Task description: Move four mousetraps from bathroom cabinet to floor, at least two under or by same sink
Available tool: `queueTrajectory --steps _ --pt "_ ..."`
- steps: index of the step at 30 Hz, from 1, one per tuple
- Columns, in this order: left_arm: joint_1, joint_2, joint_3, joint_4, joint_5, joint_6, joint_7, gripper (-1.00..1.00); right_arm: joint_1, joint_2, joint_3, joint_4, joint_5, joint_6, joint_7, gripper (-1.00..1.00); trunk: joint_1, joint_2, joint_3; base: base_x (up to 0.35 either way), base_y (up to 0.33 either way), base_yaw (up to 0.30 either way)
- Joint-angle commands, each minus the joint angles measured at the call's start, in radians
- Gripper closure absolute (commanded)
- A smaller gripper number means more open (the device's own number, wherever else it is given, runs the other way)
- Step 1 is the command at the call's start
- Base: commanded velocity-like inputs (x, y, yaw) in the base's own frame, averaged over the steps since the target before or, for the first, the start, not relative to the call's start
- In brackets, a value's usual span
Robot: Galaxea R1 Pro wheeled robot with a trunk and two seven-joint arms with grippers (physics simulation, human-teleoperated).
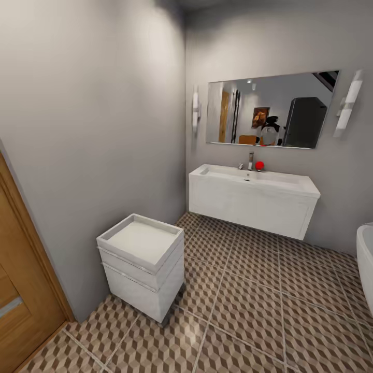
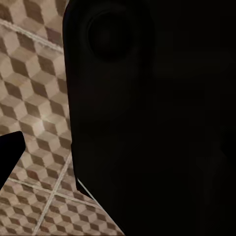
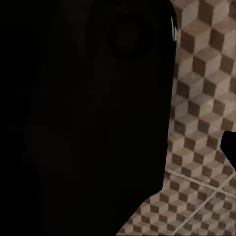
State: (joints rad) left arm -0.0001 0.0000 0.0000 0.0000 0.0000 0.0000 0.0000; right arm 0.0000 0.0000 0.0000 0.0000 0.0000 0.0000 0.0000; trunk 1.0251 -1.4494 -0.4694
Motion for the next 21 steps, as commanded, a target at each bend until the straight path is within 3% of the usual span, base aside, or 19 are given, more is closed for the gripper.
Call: queueTrajectory --steps 1,12,18,21 --pt "0.000 0.000 0.000 0.000 0.000 0.000 0.000 -1.00 0.000 0.000 0.000 0.000 0.000 0.000 0.000 -1.00 0.000 -0.001 -0.001 0.000 0.000 0.000" --pt "0.063 -0.062 -0.005 -0.001 -0.004 -0.007 -0.003 -1.00 -0.042 0.062 0.002 0.006 -0.001 -0.004 0.005 -1.00 0.000 -0.001 -0.001 0.000 0.000 0.000" --pt "0.085 -0.094 -0.006 -0.004 -0.004 -0.020 -0.002 -1.00 -0.045 0.064 0.003 0.007 -0.003 -0.006 0.004 -1.00 0.000 -0.001 -0.001 0.000 0.000 0.000" --pt "0.086 -0.094 -0.006 -0.017 -0.004 -0.024 0.002 -1.00 -0.046 0.064 0.007 0.008 -0.001 -0.017 0.003 -1.00 0.000 -0.001 -0.001 0.000 0.000 0.000"
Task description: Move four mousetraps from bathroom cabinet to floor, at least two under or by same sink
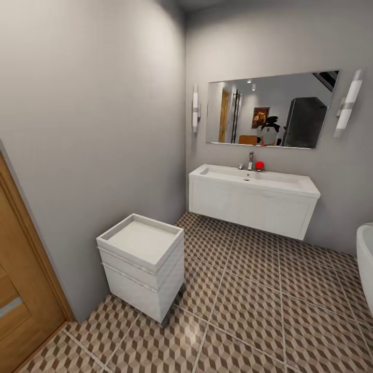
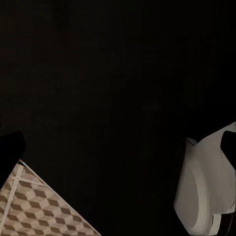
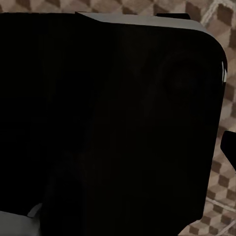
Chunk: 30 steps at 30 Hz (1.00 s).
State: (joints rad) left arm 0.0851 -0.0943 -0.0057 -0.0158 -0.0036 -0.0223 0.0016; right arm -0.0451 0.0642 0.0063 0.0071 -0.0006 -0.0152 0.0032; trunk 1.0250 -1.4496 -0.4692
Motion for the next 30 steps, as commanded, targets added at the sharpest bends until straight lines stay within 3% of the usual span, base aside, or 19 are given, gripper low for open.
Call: queueTrajectory --steps 1,6,12,18,26,27,30 --pt "0.001 0.000 -0.001 -0.007 -0.001 -0.001 0.001 -1.00 -0.001 0.000 0.001 0.000 0.000 -0.007 0.000 -1.00 0.000 0.000 -0.001 0.000 0.000 0.000" --pt "0.001 0.010 0.001 -0.035 -0.001 0.005 0.003 -1.00 -0.001 -0.008 0.002 -0.023 0.002 -0.035 0.000 -1.00 0.000 0.000 -0.001 0.000 0.000 0.000" --pt "0.001 0.022 0.004 -0.069 -0.001 0.033 0.011 -1.00 -0.009 -0.038 -0.002 -0.057 0.002 -0.068 0.002 -1.00 0.000 0.000 -0.001 0.000 0.000 0.000" --pt "-0.004 0.032 0.015 -0.103 -0.001 0.066 0.041 -1.00 -0.012 -0.072 -0.005 -0.091 0.001 -0.064 0.005 -1.00 0.000 0.000 -0.001 0.000 0.000 0.000" --pt "-0.033 0.034 0.046 -0.148 -0.002 0.111 0.077 -1.00 -0.036 -0.084 -0.007 -0.136 -0.001 -0.030 0.003 -1.00 0.000 0.000 -0.001 0.000 0.000 0.000" --pt "-0.057 0.035 0.056 -0.734 -0.002 0.363 0.079 -1.00 -0.054 -0.091 -0.008 -0.585 -0.002 0.021 0.002 -1.00 0.000 0.000 -0.001 0.000 0.000 0.000" --pt "-0.111 0.036 0.082 -0.747 -0.003 0.411 0.082 -1.00 -0.103 -0.109 -0.009 -0.602 -0.004 0.101 0.002 -1.00 0.000 0.000 -0.001 0.000 0.000 0.000"
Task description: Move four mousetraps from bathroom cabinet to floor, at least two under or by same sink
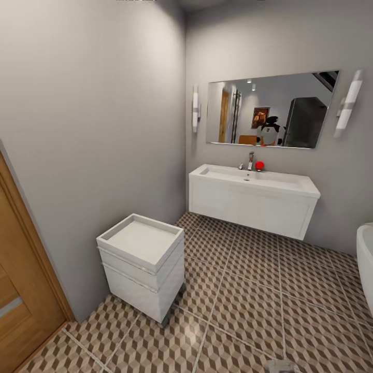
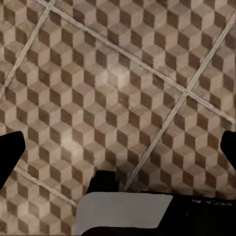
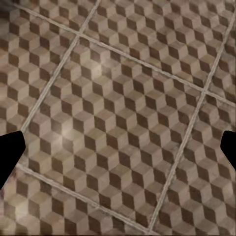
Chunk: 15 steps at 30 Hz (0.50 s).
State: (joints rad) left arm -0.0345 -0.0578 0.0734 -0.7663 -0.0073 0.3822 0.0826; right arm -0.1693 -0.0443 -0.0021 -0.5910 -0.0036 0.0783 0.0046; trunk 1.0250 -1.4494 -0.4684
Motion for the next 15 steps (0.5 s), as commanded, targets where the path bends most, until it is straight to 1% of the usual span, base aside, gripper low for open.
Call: queueTrajectory --steps 1,5,8,9,10,11,13,15 --pt "-0.018 -0.001 0.018 0.000 0.000 0.024 0.002 -1.00 -0.005 -0.007 -0.001 -0.008 -0.002 0.041 0.000 -1.00 0.000 -0.001 -0.002 0.000 0.000 0.000" --pt "-0.059 0.000 0.044 -0.003 0.001 0.041 0.002 -1.00 -0.039 -0.015 -0.001 -0.011 -0.005 0.079 0.000 -1.00 0.000 -0.001 -0.002 0.000 0.000 0.000" --pt "-0.070 0.001 0.051 -0.003 0.003 0.044 0.000 -1.00 -0.048 -0.017 -0.001 -0.007 -0.008 0.081 0.000 -1.00 0.000 -0.001 -0.002 0.000 0.000 0.000" --pt "-0.074 0.001 0.054 -0.003 0.004 0.044 -0.002 -1.00 -0.051 -0.017 -0.001 -0.004 -0.010 0.072 0.000 -1.00 0.000 -0.001 -0.002 0.000 0.000 0.000" --pt "-0.078 0.000 0.057 -0.001 0.004 0.043 -0.005 -1.00 -0.054 -0.018 0.000 0.010 -0.011 0.033 0.000 -1.00 0.000 -0.001 -0.002 0.000 0.000 0.000" --pt "-0.078 -0.001 0.058 -0.001 0.004 0.042 -0.005 -1.00 -0.054 -0.018 0.000 0.017 -0.011 0.021 0.000 -1.00 0.000 -0.001 -0.002 0.000 0.000 0.000" --pt "-0.080 -0.003 0.063 0.001 0.004 0.016 -0.007 -1.00 -0.055 -0.018 -0.001 0.057 -0.011 -0.022 0.000 -1.00 -0.008 0.013 0.005 0.000 0.000 0.000" --pt "-0.080 -0.003 0.064 0.004 0.003 -0.010 -0.007 -1.00 -0.056 -0.019 -0.001 0.075 -0.012 -0.037 0.000 -1.00 -0.015 0.027 0.011 0.000 0.000 0.000"
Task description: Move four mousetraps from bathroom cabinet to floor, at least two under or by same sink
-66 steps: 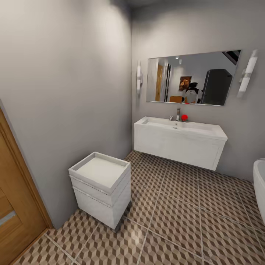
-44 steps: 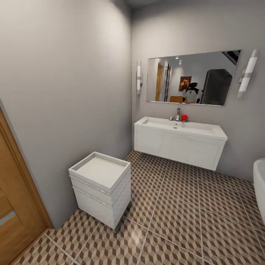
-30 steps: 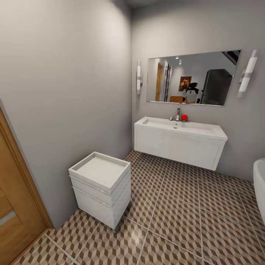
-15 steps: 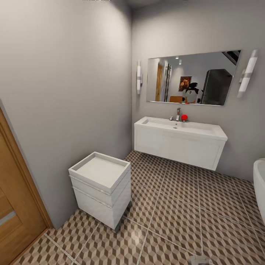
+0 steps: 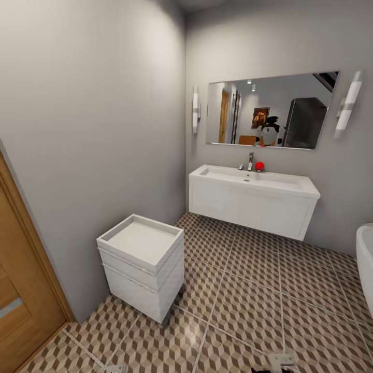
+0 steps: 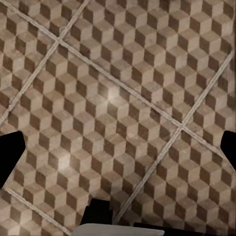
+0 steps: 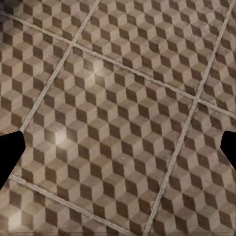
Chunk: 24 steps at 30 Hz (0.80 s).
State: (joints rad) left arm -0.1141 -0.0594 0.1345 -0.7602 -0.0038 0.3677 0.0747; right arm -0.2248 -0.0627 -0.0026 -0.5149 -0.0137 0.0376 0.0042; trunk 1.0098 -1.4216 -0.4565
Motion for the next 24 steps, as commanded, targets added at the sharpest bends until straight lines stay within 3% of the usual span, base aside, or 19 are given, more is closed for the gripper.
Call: queueTrajectory --steps 1,8,24 --pt "0.000 0.000 0.003 0.004 0.000 -0.009 0.001 -1.00 0.000 0.000 0.000 0.006 -0.001 -0.002 0.000 -1.00 -0.004 0.007 0.002 0.000 0.000 0.000" --pt "-0.001 0.007 0.010 0.151 0.001 -0.125 0.003 -1.00 -0.001 0.000 0.001 0.032 0.001 -0.032 0.000 -1.00 -0.031 0.056 0.024 0.000 0.000 0.000" --pt "0.000 0.007 0.014 0.171 0.001 -0.140 0.012 -1.00 0.002 0.001 0.003 0.045 0.004 -0.039 -0.001 -1.00 -0.092 0.168 0.074 0.000 0.000 0.000"
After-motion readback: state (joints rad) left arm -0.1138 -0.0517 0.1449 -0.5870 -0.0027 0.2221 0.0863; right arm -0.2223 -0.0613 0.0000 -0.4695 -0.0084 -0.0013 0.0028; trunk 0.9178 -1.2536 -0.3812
